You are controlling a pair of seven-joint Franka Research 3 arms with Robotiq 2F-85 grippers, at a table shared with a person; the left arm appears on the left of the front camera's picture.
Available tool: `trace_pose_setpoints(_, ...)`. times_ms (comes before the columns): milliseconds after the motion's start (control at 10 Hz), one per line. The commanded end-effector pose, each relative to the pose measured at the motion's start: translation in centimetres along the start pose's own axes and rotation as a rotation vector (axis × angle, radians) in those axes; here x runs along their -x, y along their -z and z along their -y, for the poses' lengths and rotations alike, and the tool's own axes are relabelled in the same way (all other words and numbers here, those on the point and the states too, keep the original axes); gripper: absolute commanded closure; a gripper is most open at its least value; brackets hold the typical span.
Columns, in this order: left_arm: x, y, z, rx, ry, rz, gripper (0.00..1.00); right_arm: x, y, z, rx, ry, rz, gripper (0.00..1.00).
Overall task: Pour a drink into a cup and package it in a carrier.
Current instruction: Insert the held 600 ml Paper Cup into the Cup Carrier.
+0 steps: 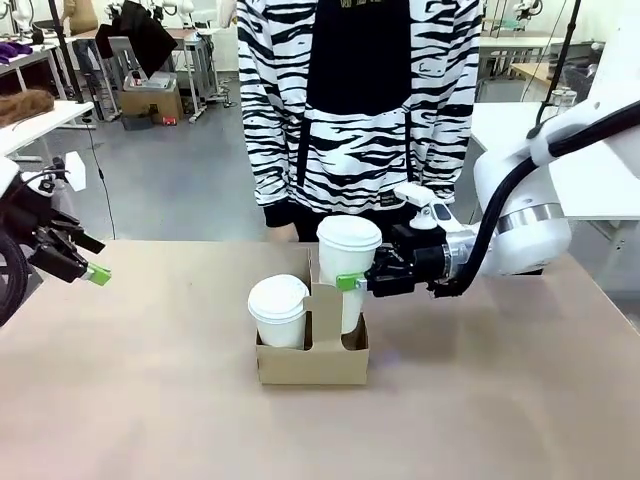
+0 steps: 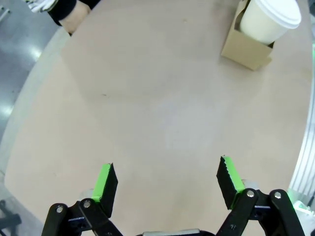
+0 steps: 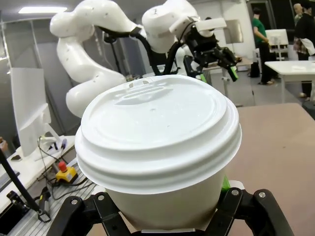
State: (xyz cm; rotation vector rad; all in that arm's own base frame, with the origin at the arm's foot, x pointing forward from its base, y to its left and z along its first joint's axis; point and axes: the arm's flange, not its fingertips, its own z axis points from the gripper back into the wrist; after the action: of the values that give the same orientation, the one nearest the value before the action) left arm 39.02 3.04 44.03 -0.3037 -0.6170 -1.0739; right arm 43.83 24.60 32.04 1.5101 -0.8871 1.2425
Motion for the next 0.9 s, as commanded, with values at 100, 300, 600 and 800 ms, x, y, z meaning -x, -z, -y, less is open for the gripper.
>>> trace_pose_setpoints(100,-0.9,-0.8,0.4,-0.008,0.005,0.009,0.0,1.0,0.2,1.2,-0.056,-0.038,-0.039,0.2)
trace_pose_setpoints(300,-0.9,-0.8,0.4,-0.008,0.005,0.009,0.0,2.3,0.4,1.9,-0.069,-0.036,-0.063,0.2)
trace_pose_setpoints(600,-0.9,-0.8,0.4,-0.008,0.005,0.009,0.0,4.2,0.0,2.8,-0.09,-0.043,-0.078,0.2)
trace_pose_setpoints(800,-0.9,-0.8,0.4,-0.008,0.005,0.009,0.0,5.3,-0.1,3.2,-0.116,-0.056,-0.093,0.2)
